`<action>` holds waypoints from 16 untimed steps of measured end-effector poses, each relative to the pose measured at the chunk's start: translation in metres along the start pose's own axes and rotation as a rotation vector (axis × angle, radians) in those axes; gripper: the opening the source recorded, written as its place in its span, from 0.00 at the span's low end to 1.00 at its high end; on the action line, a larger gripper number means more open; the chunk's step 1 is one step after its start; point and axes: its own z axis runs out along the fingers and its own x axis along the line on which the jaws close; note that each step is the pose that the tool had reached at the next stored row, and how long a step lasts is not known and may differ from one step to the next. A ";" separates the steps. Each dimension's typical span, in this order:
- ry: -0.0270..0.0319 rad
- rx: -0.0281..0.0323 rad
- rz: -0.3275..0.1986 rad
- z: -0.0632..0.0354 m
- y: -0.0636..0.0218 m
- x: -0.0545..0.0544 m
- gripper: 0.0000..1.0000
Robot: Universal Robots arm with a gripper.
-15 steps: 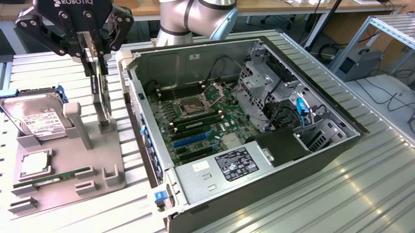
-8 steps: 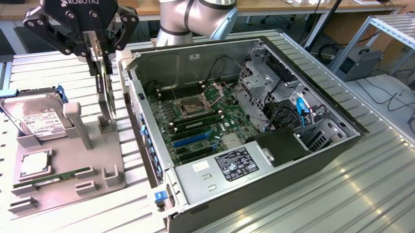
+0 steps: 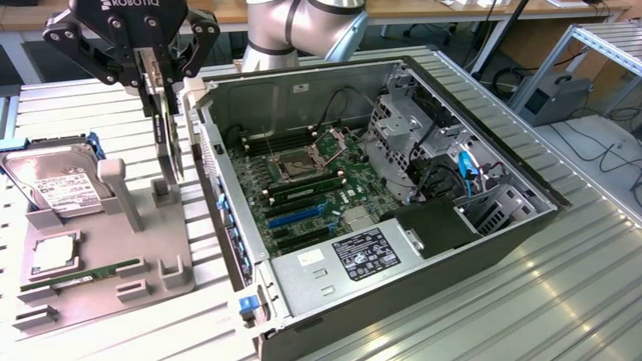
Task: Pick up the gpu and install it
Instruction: 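Pick up the gpu and move the gpu toward the slot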
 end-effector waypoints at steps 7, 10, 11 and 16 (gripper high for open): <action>0.0000 0.0000 0.000 0.0002 0.0003 -0.004 0.27; 0.0001 0.0001 0.000 0.0002 0.0005 -0.006 0.27; 0.0000 0.0001 0.000 0.0002 0.0005 -0.007 0.27; 0.0001 0.0001 0.000 0.0004 0.0008 -0.010 0.27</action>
